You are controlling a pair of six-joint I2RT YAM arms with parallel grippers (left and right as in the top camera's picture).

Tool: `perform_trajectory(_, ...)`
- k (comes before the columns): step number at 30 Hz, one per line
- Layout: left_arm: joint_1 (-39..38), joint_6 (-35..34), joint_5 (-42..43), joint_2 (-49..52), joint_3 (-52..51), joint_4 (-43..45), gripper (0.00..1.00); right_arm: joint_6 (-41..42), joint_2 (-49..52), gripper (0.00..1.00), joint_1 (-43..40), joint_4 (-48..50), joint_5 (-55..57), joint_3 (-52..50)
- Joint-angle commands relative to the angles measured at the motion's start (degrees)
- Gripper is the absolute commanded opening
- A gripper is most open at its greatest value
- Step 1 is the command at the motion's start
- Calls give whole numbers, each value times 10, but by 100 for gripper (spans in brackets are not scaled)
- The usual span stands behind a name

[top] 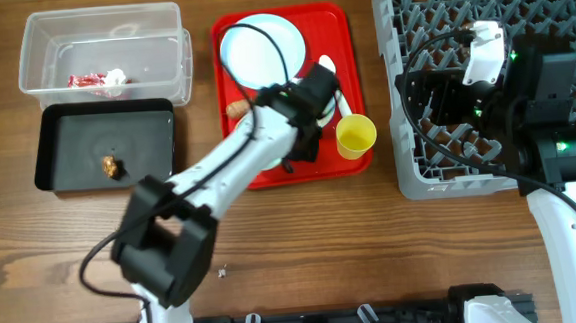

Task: Sort waste into correct bins and load items into the dishwasher rack
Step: 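Return the green bowl to the red tray and release it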

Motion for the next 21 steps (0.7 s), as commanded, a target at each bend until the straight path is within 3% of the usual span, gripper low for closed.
perform_trajectory(1, -7, -23, -66, 22, -1, -1, 4, 0, 5, 100, 2, 0, 8, 10)
perform_trajectory(4, -7, -23, -67, 24, -1, 0, 8, 0, 5, 100, 2, 0, 8, 10)
perform_trajectory(7, -7, -22, -67, 24, -1, 4, 38, 0, 5, 100, 2, 0, 8, 10)
perform_trajectory(8, -7, -17, -67, 24, -1, 6, 54, 0, 5, 100, 2, -1, 8, 10)
perform_trajectory(10, -7, -16, -76, 24, -1, 11, 66, 0, 5, 100, 2, -1, 8, 10)
perform_trajectory(12, -6, -16, -84, 22, 2, 14, 72, 0, 6, 100, 2, -1, 8, 10)
perform_trajectory(16, 3, 11, -84, 21, 32, 17, 74, 0, 8, 100, 2, -7, 8, 10)
perform_trajectory(21, 29, 145, 6, 20, 82, 70, 90, 0, 23, 100, 2, -16, 8, 10)
